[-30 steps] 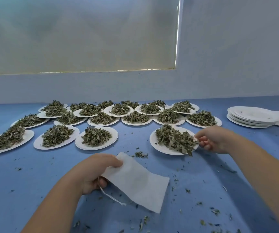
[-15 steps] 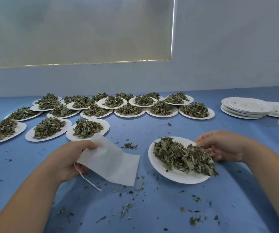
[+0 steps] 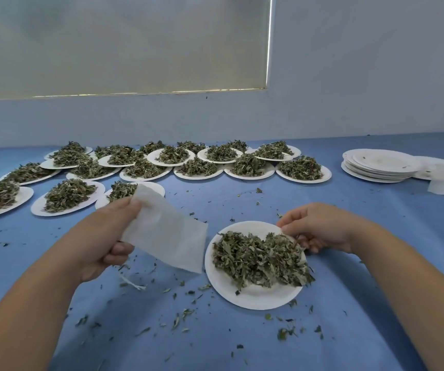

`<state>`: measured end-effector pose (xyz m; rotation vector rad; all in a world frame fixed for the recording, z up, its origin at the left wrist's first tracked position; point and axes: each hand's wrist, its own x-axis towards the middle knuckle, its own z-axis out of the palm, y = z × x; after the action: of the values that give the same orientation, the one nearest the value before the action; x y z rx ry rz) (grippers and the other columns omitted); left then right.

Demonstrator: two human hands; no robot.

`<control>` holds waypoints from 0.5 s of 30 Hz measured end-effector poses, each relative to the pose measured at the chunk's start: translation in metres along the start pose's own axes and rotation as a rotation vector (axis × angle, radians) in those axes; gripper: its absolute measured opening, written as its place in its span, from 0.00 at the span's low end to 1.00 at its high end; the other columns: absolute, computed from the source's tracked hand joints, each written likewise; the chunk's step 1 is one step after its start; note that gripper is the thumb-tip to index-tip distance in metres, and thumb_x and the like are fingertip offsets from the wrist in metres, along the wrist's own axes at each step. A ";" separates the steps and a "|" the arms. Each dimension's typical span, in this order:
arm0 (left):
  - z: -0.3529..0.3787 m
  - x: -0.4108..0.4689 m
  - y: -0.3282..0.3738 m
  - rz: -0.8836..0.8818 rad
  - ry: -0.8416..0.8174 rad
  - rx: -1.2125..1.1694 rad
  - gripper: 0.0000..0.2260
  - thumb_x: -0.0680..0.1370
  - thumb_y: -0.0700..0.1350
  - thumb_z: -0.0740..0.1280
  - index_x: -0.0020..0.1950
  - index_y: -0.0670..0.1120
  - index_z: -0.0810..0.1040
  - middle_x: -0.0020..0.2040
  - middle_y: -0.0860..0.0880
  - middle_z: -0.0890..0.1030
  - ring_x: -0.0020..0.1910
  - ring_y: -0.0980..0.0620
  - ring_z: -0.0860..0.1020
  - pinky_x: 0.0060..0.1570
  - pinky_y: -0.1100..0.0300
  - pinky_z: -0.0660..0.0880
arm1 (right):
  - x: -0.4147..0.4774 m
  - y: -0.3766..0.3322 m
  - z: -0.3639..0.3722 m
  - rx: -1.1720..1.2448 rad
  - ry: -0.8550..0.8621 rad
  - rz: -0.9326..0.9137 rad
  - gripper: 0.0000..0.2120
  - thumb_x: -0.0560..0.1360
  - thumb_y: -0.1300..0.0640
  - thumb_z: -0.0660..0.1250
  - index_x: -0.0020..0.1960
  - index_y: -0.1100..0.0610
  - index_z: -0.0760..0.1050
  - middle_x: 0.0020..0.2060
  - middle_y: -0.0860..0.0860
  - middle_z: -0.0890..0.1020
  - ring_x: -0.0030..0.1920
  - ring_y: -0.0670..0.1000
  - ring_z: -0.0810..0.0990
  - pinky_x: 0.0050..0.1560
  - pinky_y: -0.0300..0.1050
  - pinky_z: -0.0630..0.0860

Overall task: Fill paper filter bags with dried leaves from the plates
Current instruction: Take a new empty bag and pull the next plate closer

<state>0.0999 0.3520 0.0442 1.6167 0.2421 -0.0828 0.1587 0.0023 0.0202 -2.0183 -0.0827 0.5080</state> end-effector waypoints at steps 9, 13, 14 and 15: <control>0.024 0.006 0.025 0.311 0.294 0.296 0.11 0.83 0.55 0.55 0.51 0.57 0.77 0.39 0.47 0.71 0.31 0.48 0.70 0.26 0.59 0.67 | -0.005 -0.008 0.013 -0.220 0.040 -0.094 0.07 0.75 0.57 0.69 0.49 0.48 0.83 0.30 0.48 0.79 0.27 0.46 0.68 0.26 0.39 0.65; 0.053 0.016 0.025 0.507 0.385 0.566 0.14 0.82 0.53 0.54 0.46 0.46 0.73 0.37 0.47 0.73 0.34 0.48 0.71 0.33 0.54 0.71 | -0.002 -0.006 0.019 -0.191 0.084 -0.135 0.06 0.74 0.57 0.69 0.47 0.48 0.83 0.34 0.48 0.81 0.25 0.45 0.69 0.26 0.38 0.67; 0.061 0.018 0.025 0.572 0.417 0.621 0.14 0.82 0.51 0.55 0.43 0.44 0.72 0.34 0.47 0.72 0.32 0.49 0.69 0.31 0.56 0.68 | -0.001 -0.006 0.020 -0.193 0.111 -0.148 0.05 0.74 0.56 0.69 0.47 0.48 0.83 0.35 0.48 0.81 0.24 0.44 0.69 0.26 0.37 0.67; 0.068 0.020 0.024 0.636 0.441 0.667 0.14 0.81 0.49 0.56 0.39 0.44 0.70 0.32 0.48 0.70 0.30 0.50 0.67 0.28 0.58 0.64 | -0.001 -0.005 0.020 -0.205 0.152 -0.168 0.05 0.75 0.57 0.69 0.47 0.49 0.83 0.36 0.48 0.81 0.24 0.42 0.70 0.26 0.35 0.68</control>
<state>0.1304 0.2852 0.0591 2.2948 0.0185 0.7580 0.1506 0.0215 0.0170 -2.2197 -0.2168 0.2466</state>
